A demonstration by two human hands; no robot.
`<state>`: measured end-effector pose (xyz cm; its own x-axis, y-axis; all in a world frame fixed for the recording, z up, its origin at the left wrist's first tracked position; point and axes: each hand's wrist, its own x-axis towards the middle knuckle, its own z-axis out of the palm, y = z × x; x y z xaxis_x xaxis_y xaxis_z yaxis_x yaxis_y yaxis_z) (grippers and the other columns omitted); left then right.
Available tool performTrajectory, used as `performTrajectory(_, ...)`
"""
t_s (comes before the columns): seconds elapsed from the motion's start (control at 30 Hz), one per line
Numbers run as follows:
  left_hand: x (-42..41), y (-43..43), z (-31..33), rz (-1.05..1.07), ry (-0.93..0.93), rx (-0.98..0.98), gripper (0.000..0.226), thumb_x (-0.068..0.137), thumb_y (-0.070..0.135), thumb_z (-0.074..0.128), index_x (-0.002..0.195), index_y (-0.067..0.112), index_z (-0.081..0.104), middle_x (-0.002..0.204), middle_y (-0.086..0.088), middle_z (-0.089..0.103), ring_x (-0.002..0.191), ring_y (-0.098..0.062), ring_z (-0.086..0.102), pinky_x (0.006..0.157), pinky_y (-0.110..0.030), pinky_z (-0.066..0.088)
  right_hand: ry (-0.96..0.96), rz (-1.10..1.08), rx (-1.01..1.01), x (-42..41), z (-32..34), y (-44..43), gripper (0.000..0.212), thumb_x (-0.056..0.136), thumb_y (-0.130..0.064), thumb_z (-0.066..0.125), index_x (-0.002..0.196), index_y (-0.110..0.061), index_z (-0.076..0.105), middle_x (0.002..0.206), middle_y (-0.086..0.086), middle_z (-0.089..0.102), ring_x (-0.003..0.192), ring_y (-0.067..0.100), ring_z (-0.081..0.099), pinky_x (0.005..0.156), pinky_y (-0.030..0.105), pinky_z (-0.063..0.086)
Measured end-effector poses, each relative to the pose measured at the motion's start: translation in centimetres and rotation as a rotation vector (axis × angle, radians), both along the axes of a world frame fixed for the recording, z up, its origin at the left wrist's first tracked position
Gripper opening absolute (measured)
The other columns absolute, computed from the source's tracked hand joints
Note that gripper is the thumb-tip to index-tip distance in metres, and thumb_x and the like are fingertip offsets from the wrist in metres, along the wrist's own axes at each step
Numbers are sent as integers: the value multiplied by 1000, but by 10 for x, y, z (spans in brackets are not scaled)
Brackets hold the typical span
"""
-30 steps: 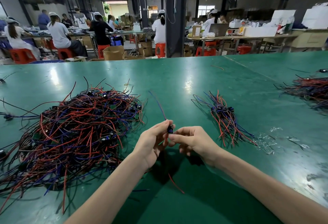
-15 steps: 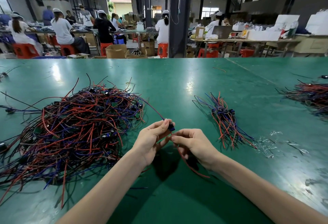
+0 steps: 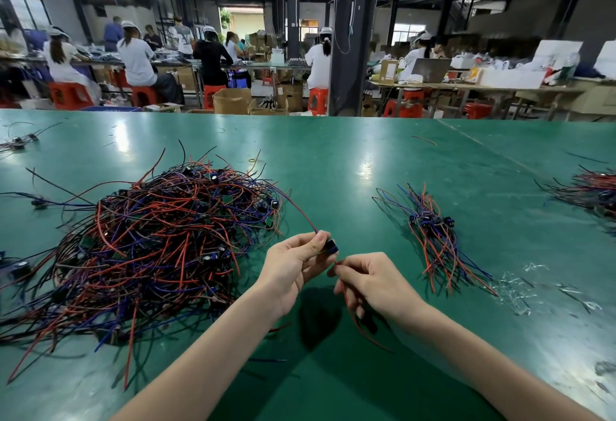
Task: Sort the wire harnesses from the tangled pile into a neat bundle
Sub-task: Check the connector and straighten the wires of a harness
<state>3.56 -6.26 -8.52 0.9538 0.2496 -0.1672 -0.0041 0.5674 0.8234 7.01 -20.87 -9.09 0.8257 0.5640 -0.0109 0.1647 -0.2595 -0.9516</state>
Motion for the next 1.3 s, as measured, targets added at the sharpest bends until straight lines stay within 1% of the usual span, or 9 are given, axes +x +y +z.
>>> performTrajectory(0.2,1,7,7,76,-5,-6,6,84,1,62,82,-3,64,68,-9,70,58,-17,68,54,-20,55,-14,5,-82,-1,1,0,23,96,-9,49,79,-2,64,47,0,58,32,14,45,35,20,37)
performTrajectory(0.3,0,13,12,112,-4,-16,8,85,0,61,79,-3,65,68,-10,70,57,-17,67,52,-20,55,-2,0,-104,-1,2,-1,22,95,-7,49,81,-3,65,51,1,59,33,14,46,36,21,39)
performTrajectory(0.4,-1,17,16,149,-12,-35,11,86,-1,60,77,-2,65,68,-10,69,55,-17,67,51,-21,55,1,-4,-109,0,4,-2,23,94,-5,48,78,-6,64,53,1,59,33,15,45,35,21,39)
performTrajectory(0.5,-1,22,22,171,-19,-45,9,86,0,60,79,-2,65,67,-9,70,56,-18,68,51,-21,55,-19,-5,-143,4,6,-6,22,94,-4,45,83,-2,64,57,2,61,35,15,46,36,22,41)
performTrajectory(0.73,-2,37,32,229,-44,-44,8,87,1,59,85,-3,65,66,-10,71,56,-18,68,51,-20,55,-75,15,-192,10,8,-11,23,92,0,42,90,-6,64,64,1,64,36,4,46,38,18,40)
performTrajectory(0.87,-2,41,32,240,-38,-43,8,88,1,59,86,-4,64,66,-10,70,56,-18,68,51,-20,56,-110,35,-221,10,7,-11,25,90,1,41,92,-9,63,65,0,66,37,5,45,38,19,39)
performTrajectory(1.03,-2,41,33,249,-50,-56,8,88,0,58,85,-3,65,66,-9,71,56,-19,68,50,-19,55,-132,57,-237,11,9,-12,28,86,5,40,94,-10,63,71,6,69,41,3,46,40,21,41)
performTrajectory(1.2,-3,44,33,275,-43,-62,8,88,0,59,84,-3,65,67,-10,71,56,-19,68,49,-19,54,-128,88,-231,9,11,-12,29,83,4,42,90,-13,63,68,2,69,41,4,46,41,21,40)
performTrajectory(1.3,-3,46,33,286,-39,-57,8,88,0,59,85,-2,66,66,-9,71,56,-19,69,49,-19,54,-122,135,-240,7,13,-13,31,80,5,41,91,-13,63,69,3,70,43,7,47,42,20,40)
